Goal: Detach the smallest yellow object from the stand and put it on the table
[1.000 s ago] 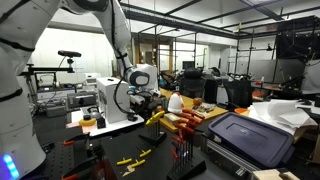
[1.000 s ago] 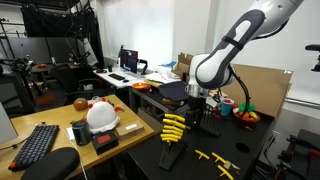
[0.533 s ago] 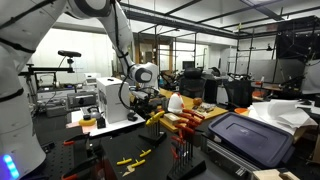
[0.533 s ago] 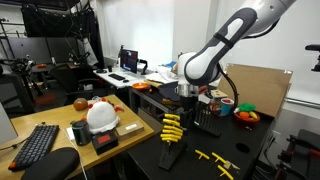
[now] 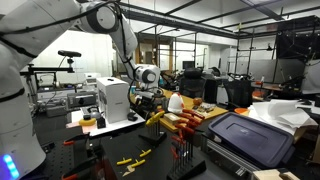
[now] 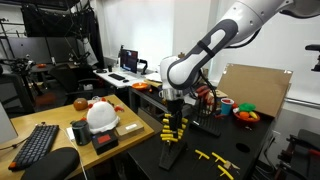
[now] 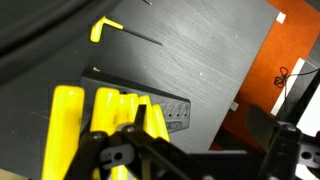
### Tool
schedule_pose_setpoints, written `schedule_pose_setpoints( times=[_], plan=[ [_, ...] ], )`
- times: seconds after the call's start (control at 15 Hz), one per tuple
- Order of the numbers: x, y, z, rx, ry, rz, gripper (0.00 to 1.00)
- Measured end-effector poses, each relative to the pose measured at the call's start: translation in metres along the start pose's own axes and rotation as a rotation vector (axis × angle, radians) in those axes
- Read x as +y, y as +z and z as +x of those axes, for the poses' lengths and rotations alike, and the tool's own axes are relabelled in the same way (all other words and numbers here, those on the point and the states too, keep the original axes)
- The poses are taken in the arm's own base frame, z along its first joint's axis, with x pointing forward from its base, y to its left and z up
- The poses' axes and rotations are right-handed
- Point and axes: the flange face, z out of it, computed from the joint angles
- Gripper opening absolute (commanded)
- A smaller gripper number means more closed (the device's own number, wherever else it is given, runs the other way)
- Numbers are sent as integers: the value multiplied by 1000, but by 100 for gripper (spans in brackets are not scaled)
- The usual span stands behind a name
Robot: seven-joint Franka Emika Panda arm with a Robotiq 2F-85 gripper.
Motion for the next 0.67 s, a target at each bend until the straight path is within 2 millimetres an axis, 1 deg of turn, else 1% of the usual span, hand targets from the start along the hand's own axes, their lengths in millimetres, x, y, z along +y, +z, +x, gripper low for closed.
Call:
schedule_pose_setpoints(
  times=[0.4,0.67],
  plan=[
    [11,14,38,-9,-145,-32,100],
    [12,20,61,7,-226,-45,100]
  ],
)
